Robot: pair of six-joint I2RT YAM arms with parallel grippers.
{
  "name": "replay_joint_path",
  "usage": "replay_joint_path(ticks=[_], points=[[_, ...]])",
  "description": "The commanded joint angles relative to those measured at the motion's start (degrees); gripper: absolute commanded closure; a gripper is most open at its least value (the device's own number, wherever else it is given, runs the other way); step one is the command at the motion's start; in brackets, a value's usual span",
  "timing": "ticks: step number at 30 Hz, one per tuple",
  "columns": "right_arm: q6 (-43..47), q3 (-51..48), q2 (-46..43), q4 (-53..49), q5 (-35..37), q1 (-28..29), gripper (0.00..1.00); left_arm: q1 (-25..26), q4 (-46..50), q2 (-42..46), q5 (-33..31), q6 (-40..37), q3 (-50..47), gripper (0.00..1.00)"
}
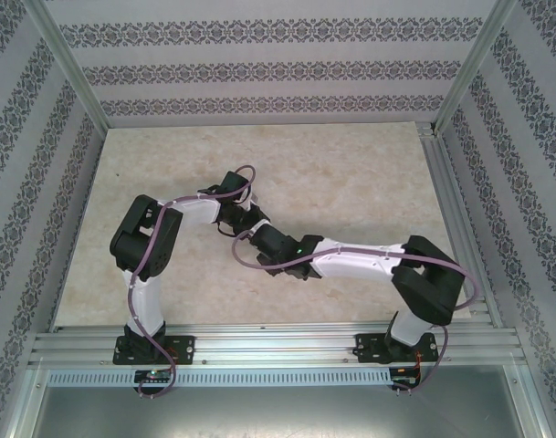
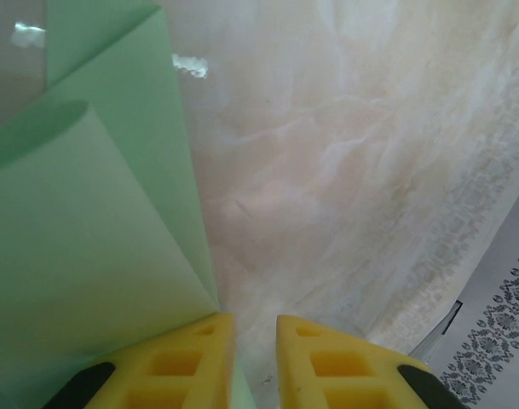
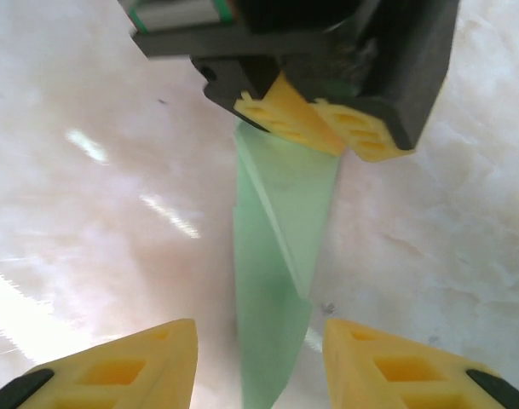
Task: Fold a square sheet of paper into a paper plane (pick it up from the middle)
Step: Fold the wing for the fifth time at the center of the table.
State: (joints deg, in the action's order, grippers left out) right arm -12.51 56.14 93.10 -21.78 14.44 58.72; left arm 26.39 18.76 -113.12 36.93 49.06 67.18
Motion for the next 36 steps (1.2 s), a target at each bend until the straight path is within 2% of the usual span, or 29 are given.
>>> replay_joint_path(ticks=[1,5,8,12,15,22,28,36], points=[[-7.8,-4.8,-5.4,4.9,-14.7,-4.2,0.57,0.2,1.3,-0.9,-0.6,-2.0,0.4,0.78],[-20.9,-15.3,-9.9,20.4,-29.4,-13.5,0.63,0.2,1.7,-1.1,-0.2,-2.4,1.3,0.78],[-27.5,-18.8,-9.5,26.0,-33.4,-18.2,0.76,0.2,1.7,-0.9,0.0,-2.6,1.3,0.78],[-29.9,-19.0,-7.6,28.3,-35.4,-19.2,0.91,0.2,1.7,-0.9,0.2,-2.8,1.3,0.79],[-32.7,-20.3,-5.9,32.4,-36.2,-20.1,0.95,0.2,1.8,-0.8,0.5,-3.3,1.2,0.79],[-34.7,-19.6,0.2,35.8,-37.3,-20.7,0.97,0.1,1.8,-0.3,0.9,-3.7,0.9,0.80],[-36.3,-19.7,3.0,41.4,-41.5,-20.3,0.98,0.0,1.7,0.4,0.7,-3.9,0.6,0.81],[-35.3,-18.2,4.4,39.9,-42.6,-19.3,0.97,-0.5,1.0,1.2,0.6,-3.6,-0.9,0.83]])
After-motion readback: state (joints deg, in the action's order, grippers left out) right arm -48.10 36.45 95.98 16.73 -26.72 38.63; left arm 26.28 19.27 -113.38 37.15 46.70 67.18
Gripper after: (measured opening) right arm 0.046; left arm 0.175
